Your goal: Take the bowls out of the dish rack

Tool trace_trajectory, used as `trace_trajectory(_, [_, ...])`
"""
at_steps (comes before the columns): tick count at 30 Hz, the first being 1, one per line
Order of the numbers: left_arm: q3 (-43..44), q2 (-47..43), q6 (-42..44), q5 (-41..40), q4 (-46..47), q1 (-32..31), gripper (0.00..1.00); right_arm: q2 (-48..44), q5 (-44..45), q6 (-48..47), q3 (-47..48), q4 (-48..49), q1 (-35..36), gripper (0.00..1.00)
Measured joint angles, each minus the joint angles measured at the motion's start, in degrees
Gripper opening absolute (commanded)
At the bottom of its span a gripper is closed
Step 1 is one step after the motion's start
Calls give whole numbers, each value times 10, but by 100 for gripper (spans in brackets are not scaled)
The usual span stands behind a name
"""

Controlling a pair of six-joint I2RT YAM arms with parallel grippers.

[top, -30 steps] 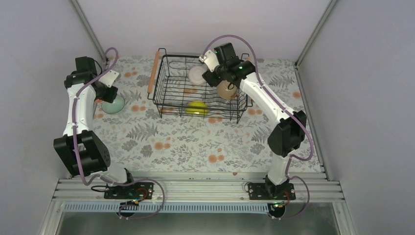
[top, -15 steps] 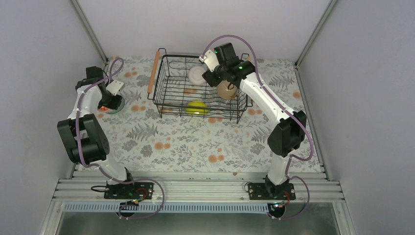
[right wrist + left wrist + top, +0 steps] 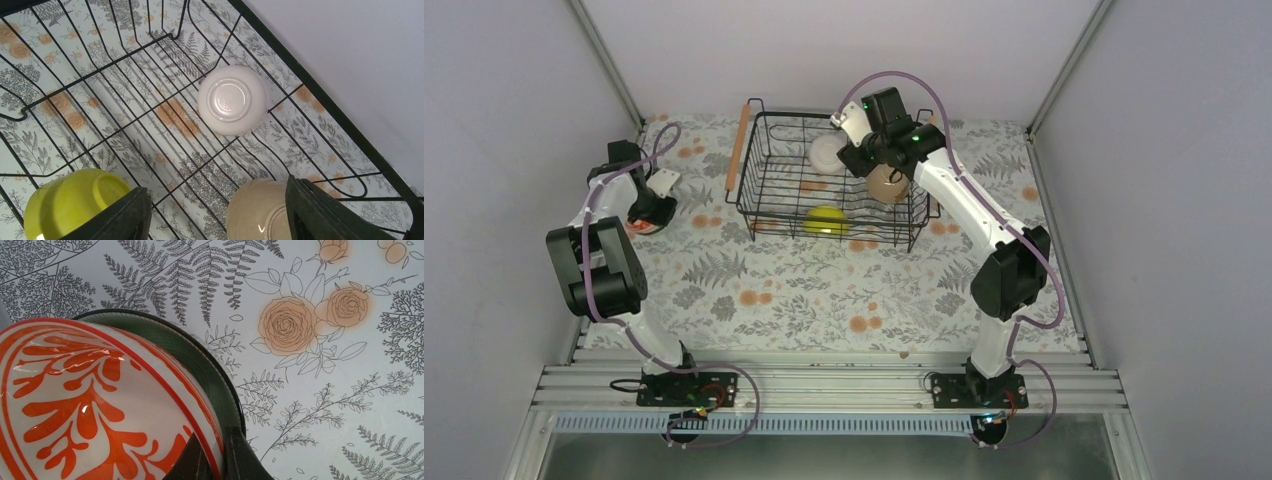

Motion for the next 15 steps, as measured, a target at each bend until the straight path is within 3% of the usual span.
trace_trajectory(15, [18,16,-17,-14,-2,-37,2,0,0,0,0,0,0,65])
